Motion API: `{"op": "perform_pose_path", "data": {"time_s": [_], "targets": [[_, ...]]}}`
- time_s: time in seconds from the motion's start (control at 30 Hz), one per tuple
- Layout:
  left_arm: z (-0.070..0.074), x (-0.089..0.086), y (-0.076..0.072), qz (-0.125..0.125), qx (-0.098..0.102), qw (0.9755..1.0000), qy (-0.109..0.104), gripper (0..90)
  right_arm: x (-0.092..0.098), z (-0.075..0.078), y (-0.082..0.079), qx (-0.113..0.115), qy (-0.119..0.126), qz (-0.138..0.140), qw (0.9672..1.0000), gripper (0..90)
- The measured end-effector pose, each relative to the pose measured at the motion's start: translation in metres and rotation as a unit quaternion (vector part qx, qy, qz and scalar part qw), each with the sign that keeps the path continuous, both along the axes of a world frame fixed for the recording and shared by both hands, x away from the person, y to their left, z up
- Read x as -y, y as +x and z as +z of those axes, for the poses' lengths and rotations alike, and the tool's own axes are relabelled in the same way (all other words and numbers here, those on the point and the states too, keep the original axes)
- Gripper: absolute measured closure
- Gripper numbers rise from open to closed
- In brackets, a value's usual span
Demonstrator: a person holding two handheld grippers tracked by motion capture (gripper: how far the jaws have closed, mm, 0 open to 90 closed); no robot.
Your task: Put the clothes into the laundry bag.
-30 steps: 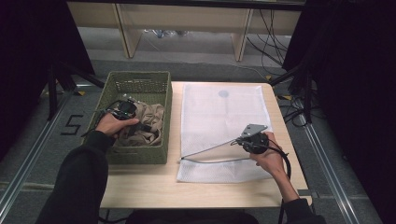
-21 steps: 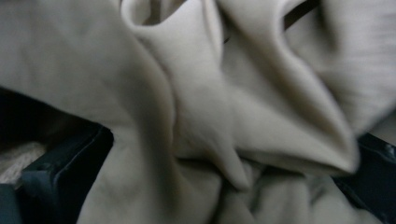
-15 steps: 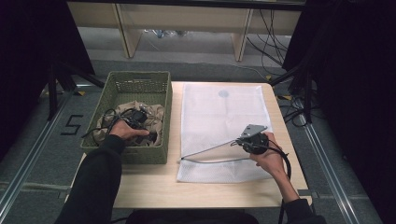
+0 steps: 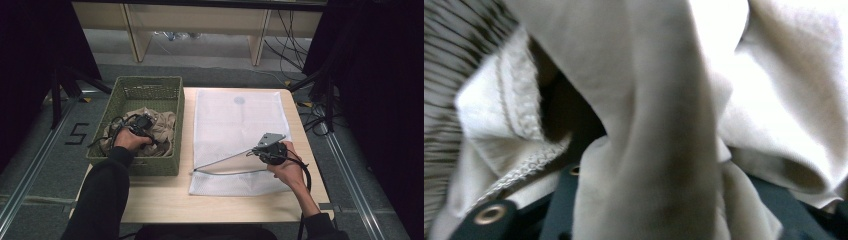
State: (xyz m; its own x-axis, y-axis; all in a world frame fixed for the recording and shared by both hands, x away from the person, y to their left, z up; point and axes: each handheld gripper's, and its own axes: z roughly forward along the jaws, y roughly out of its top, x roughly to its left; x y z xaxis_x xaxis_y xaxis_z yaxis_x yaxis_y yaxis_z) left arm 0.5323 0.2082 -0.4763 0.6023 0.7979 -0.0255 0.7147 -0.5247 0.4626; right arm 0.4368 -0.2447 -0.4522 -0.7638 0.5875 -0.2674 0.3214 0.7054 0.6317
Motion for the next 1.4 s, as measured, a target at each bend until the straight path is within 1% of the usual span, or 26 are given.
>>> {"op": "perform_pose_path", "data": {"time_s": [0.03, 0.07, 0.1, 0.17, 0.2, 0.23, 0.27, 0.3, 0.37, 0.4, 0.43, 0.5, 0.53, 0.63, 0.67, 0.7, 0.8, 0.87, 0.93, 0.97, 1.07, 1.13, 1.17, 1.23, 1.3, 1.4], "targets": [[0.000, 0.000, 0.000, 0.000, 0.000, 1.0000, 0.000, 63.3, 0.000, 0.000, 0.000, 0.000, 0.000, 0.000, 1.0000, 89.8], [0.003, 0.000, 0.000, 0.009, 0.018, 0.9998, -0.004, 64.0, 0.001, 0.001, 0.000, 0.003, 0.005, -0.002, 1.0000, 89.8], [0.003, 0.000, 0.000, 0.009, 0.018, 0.9998, -0.004, 64.2, 0.001, 0.001, 0.000, 0.003, 0.005, -0.002, 1.0000, 89.8], [0.009, -0.001, 0.000, 0.016, 0.040, 0.9987, -0.027, 64.3, 0.001, 0.002, 0.000, 0.006, 0.005, 0.000, 1.0000, 89.8], [0.013, -0.002, -0.001, 0.021, 0.042, 0.9983, -0.034, 64.4, 0.002, 0.001, 0.001, 0.005, 0.005, 0.005, 1.0000, 89.8], [0.018, -0.004, 0.000, 0.034, 0.054, 0.9966, -0.053, 64.5, 0.002, 0.001, 0.001, 0.005, 0.006, 0.001, 1.0000, 89.8], [0.018, -0.004, 0.000, 0.034, 0.054, 0.9966, -0.053, 64.5, 0.002, 0.001, 0.000, 0.000, 0.007, -0.002, 1.0000, 89.8], [0.032, -0.009, -0.002, 0.040, 0.068, 0.9935, -0.081, 64.5, 0.002, 0.001, 0.002, 0.004, 0.006, 0.001, 1.0000, 89.8], [0.038, -0.010, -0.003, 0.045, 0.075, 0.9922, -0.089, 64.5, 0.002, 0.000, 0.000, 0.000, 0.007, -0.004, 1.0000, 89.8], [0.052, -0.013, -0.006, 0.048, 0.091, 0.9897, -0.099, 64.5, 0.002, 0.001, 0.000, 0.002, 0.008, -0.004, 1.0000, 89.8], [0.052, -0.013, -0.006, 0.048, 0.091, 0.9897, -0.099, 64.4, 0.002, 0.002, 0.000, 0.001, 0.007, -0.001, 1.0000, 89.8], [0.074, -0.018, -0.011, 0.048, 0.105, 0.9843, -0.133, 64.4, 0.002, 0.003, 0.000, 0.002, 0.011, -0.006, 0.9999, 89.8], [0.074, -0.018, -0.011, 0.048, 0.105, 0.9843, -0.133, 64.5, 0.002, 0.003, 0.000, 0.002, 0.011, -0.006, 0.9999, 89.8], [0.095, -0.023, -0.018, 0.047, 0.120, 0.9765, -0.173, 64.6, 0.003, 0.003, 0.000, 0.004, 0.010, -0.003, 0.9999, 89.8], [0.107, -0.028, -0.024, 0.044, 0.123, 0.9695, -0.208, 64.7, 0.003, 0.003, 0.001, 0.008, 0.008, 0.002, 0.9999, 89.8], [0.112, -0.029, -0.027, 0.044, 0.123, 0.9651, -0.227, 64.7, 0.003, 0.003, 0.000, 0.004, 0.011, -0.004, 0.9999, 89.9], [0.126, -0.032, -0.036, 0.033, 0.128, 0.9583, -0.253, 64.7, 0.003, 0.003, 0.000, 0.005, 0.010, -0.003, 0.9999, 89.8], [0.134, -0.032, -0.043, 0.022, 0.130, 0.9559, -0.262, 64.6, 0.003, 0.003, 0.001, 0.005, 0.012, -0.005, 0.9999, 89.8], [0.138, -0.032, -0.047, 0.016, 0.131, 0.9558, -0.263, 64.6, 0.003, 0.003, 0.000, 0.004, 0.012, -0.004, 0.9999, 89.8], [0.145, -0.030, -0.055, 0.005, 0.133, 0.9538, -0.270, 64.7, 0.003, 0.004, 0.000, 0.002, 0.012, -0.004, 0.9999, 89.8], [0.154, -0.028, -0.064, -0.012, 0.134, 0.9523, -0.274, 64.7, 0.004, 0.005, 0.001, 0.008, 0.012, -0.002, 0.9999, 89.8], [0.164, -0.026, -0.073, -0.027, 0.135, 0.9483, -0.286, 64.7, 0.004, 0.005, 0.000, 0.005, 0.014, -0.008, 0.9999, 89.9], [0.168, -0.025, -0.077, -0.039, 0.134, 0.9476, -0.287, 64.7, 0.004, 0.005, 0.000, 0.009, 0.011, -0.001, 0.9999, 89.9], [0.180, -0.018, -0.089, -0.062, 0.129, 0.9482, -0.284, 64.6, 0.004, 0.006, 0.001, 0.011, 0.012, -0.001, 0.9999, 89.8], [0.185, -0.012, -0.097, -0.069, 0.126, 0.9483, -0.283, 64.6, 0.003, 0.006, -0.001, 0.006, 0.012, -0.006, 0.9999, 89.9], [0.191, -0.006, -0.105, -0.086, 0.126, 0.9468, -0.283, 64.7, 0.003, 0.007, -0.001, 0.010, 0.010, -0.004, 0.9999, 89.8]]}}
